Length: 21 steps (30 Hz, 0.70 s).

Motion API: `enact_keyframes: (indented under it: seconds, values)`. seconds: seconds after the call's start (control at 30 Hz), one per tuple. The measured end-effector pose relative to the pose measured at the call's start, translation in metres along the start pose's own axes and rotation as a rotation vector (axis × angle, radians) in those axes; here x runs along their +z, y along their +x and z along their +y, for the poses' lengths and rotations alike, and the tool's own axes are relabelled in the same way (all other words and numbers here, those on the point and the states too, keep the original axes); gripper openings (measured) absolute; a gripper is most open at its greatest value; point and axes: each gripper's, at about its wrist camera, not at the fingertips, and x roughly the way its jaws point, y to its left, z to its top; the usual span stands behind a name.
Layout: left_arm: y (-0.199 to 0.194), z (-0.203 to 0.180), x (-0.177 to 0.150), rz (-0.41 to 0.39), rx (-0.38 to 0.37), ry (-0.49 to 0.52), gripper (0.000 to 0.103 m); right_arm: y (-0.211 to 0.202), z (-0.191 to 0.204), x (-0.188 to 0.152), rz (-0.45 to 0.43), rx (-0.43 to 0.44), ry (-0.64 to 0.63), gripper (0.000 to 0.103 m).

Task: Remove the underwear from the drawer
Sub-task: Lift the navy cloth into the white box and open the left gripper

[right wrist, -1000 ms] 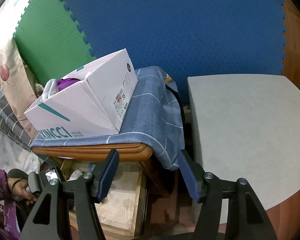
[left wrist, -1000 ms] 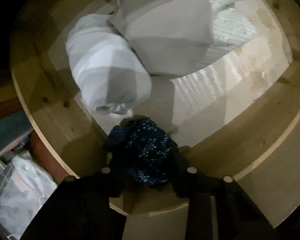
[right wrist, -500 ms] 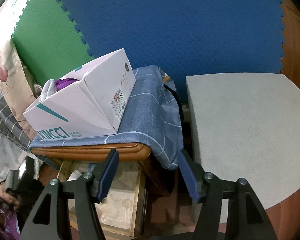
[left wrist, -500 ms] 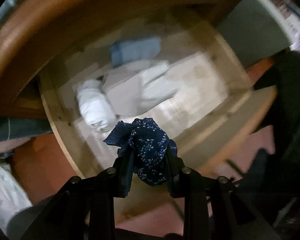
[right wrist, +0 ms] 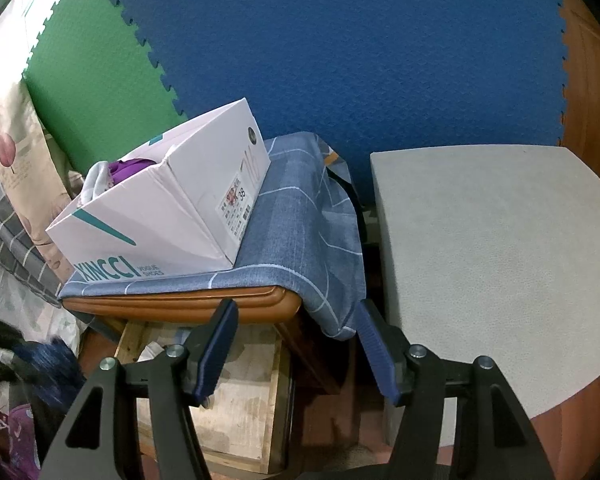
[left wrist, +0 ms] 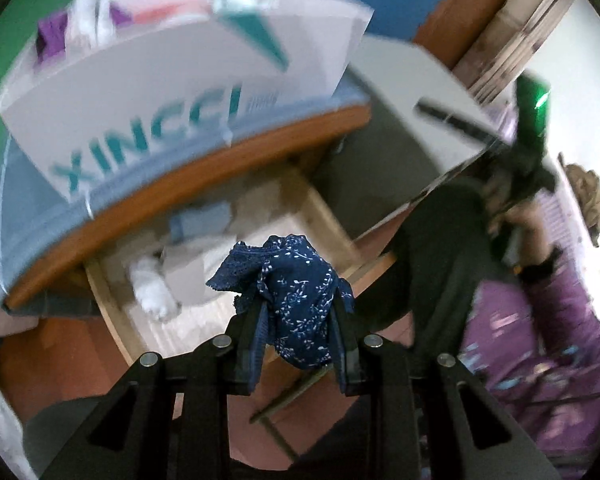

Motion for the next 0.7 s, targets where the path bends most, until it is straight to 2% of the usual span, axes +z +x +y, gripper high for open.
enact_keyframes:
  seconds: [0.17, 0.37, 0.5, 0.7]
  values:
    - [-0.041, -0.011, 0.028, -0.071, -0.028, 0.013, 0.025, -0.002, -0.002, -0.001, -0.006, 0.006, 0.005, 0.063]
    - [-0.075, -0.009, 0.067, -0.154, -0.012, 0.022, 0.025, -0.003, -0.002, -0.001, -0.011, 0.010, 0.008, 0.063]
    - [-0.090, -0.006, 0.099, -0.226, 0.058, 0.045, 0.026, -0.004, -0.002, -0.001, -0.011, 0.011, 0.006, 0.063]
    - [-0.084, 0.017, 0.151, -0.258, 0.132, 0.031, 0.026, -0.004, -0.001, 0.000, -0.013, 0.013, 0.005, 0.063]
